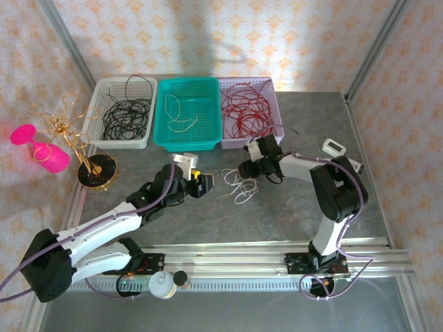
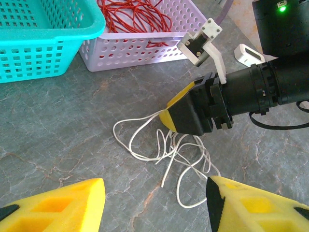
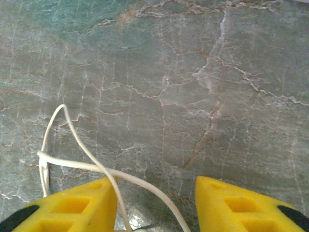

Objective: Untangle the cables

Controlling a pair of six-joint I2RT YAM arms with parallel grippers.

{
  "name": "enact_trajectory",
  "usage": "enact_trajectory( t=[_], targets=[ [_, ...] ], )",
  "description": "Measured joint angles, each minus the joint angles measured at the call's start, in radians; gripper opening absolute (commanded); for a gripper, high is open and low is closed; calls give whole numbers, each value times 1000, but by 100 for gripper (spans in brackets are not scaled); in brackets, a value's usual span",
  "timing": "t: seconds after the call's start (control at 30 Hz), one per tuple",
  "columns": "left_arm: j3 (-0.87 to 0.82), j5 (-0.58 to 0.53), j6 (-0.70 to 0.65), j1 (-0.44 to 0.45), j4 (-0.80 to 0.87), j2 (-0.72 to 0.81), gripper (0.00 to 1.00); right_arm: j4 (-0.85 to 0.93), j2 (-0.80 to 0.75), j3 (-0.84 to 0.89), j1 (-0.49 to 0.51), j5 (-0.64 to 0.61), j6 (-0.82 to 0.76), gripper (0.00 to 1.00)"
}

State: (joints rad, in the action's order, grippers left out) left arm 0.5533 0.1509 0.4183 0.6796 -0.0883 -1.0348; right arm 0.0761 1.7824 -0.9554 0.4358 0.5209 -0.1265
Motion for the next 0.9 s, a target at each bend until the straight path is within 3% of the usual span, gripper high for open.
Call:
enact_trajectory(
  t=[0.13,0.2,0.5,0.63,0.9],
  targets=[
    [3,3,0,0,0,-15,59,5,0,0,0,14,-15,14],
    [5,3,0,0,0,-27,59,7,-2,0,0,22,-24,10],
    [31,4,-8,0,-3,-45,59,22,-175,0,7,29,-58,7],
    [60,4,-29,-2,-6,-66,61,24,-280,0,31,49,-97,11],
    [80,71,-54,-95,-60,-79,64,19,-397,18,55,174,-156,11]
  ],
)
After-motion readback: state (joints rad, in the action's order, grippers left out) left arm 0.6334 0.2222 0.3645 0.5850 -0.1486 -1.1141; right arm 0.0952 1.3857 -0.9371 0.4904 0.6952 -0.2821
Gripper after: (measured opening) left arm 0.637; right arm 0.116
